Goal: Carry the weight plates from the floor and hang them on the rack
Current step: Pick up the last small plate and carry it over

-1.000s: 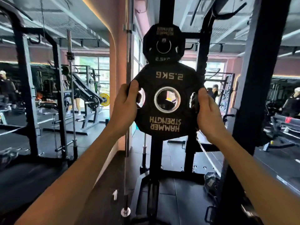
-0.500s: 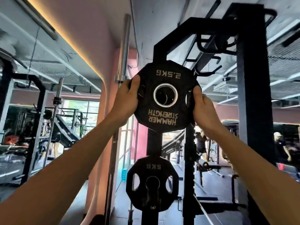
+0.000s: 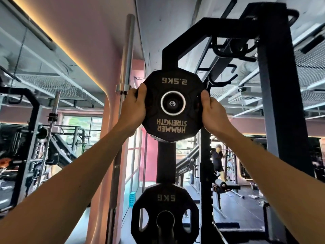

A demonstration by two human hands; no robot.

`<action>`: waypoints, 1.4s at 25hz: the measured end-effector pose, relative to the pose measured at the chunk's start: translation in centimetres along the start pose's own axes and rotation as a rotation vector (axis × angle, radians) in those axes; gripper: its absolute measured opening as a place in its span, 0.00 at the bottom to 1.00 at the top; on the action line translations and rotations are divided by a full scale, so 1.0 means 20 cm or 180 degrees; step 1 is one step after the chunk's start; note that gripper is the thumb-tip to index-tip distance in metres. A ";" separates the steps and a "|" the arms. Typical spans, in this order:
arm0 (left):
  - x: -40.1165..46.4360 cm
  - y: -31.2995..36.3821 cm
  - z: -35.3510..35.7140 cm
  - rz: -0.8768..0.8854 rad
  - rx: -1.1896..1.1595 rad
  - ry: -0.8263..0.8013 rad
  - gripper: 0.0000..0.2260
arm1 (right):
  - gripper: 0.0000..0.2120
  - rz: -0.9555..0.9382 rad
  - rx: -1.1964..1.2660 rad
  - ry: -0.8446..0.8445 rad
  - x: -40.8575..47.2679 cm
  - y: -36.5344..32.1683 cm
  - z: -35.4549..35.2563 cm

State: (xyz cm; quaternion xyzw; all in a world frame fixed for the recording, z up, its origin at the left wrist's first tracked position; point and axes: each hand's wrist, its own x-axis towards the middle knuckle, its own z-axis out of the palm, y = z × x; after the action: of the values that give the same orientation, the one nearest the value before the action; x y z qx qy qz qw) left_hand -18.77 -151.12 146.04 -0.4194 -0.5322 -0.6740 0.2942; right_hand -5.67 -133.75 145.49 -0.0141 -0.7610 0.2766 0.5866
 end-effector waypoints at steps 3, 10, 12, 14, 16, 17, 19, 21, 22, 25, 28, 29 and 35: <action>0.00 -0.03 0.01 0.0174 0.0110 0.0068 0.24 | 0.32 0.0029 0.0053 0.0071 0.02 0.05 0.03; 0.08 -0.13 0.05 0.0195 0.0303 0.0005 0.24 | 0.28 0.0175 0.0103 -0.0009 0.09 0.13 0.11; 0.10 -0.18 0.06 0.0156 0.0363 0.0020 0.26 | 0.29 0.0217 0.0053 -0.0024 0.11 0.15 0.12; 0.11 -0.21 0.07 0.0119 0.0357 0.0030 0.27 | 0.30 0.0235 -0.0035 -0.0015 0.12 0.16 0.13; 0.12 -0.21 0.07 0.0195 0.0411 -0.0018 0.27 | 0.30 0.0309 -0.0100 -0.0019 0.13 0.16 0.13; 0.11 -0.20 0.07 0.0222 0.0465 -0.0021 0.26 | 0.29 0.0350 -0.0134 -0.0039 0.13 0.15 0.13; 0.09 -0.18 0.08 0.0199 0.0550 -0.0036 0.24 | 0.29 0.0410 -0.0230 -0.0125 0.15 0.13 0.12; 0.09 -0.17 0.08 0.0150 0.0591 -0.0150 0.24 | 0.29 0.0512 -0.0254 -0.0249 0.15 0.11 0.11; 0.09 -0.17 0.08 0.0138 0.0611 -0.0230 0.24 | 0.30 0.0549 -0.0237 -0.0307 0.14 0.10 0.10; 0.10 -0.15 0.06 0.0056 0.0984 -0.0327 0.25 | 0.30 0.0588 -0.0451 -0.0423 0.11 0.07 0.07; 0.08 -0.12 0.02 0.0001 0.2187 -0.0288 0.28 | 0.28 0.0499 -0.0634 -0.0612 0.06 0.07 0.03; 0.06 -0.11 0.00 0.0011 0.2377 -0.0296 0.29 | 0.27 0.0533 -0.0681 -0.0667 0.04 0.06 0.02; -0.24 -0.15 -0.06 -0.0383 0.2218 -0.0600 0.25 | 0.26 0.0805 -0.0820 -0.1020 -0.27 0.17 0.01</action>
State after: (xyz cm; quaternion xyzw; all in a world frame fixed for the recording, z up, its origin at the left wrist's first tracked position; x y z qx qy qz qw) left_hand -19.36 -151.70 140.32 -0.3222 -0.7784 -0.4267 0.3290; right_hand -5.16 -132.72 139.24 -0.1400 -0.8656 0.2471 0.4124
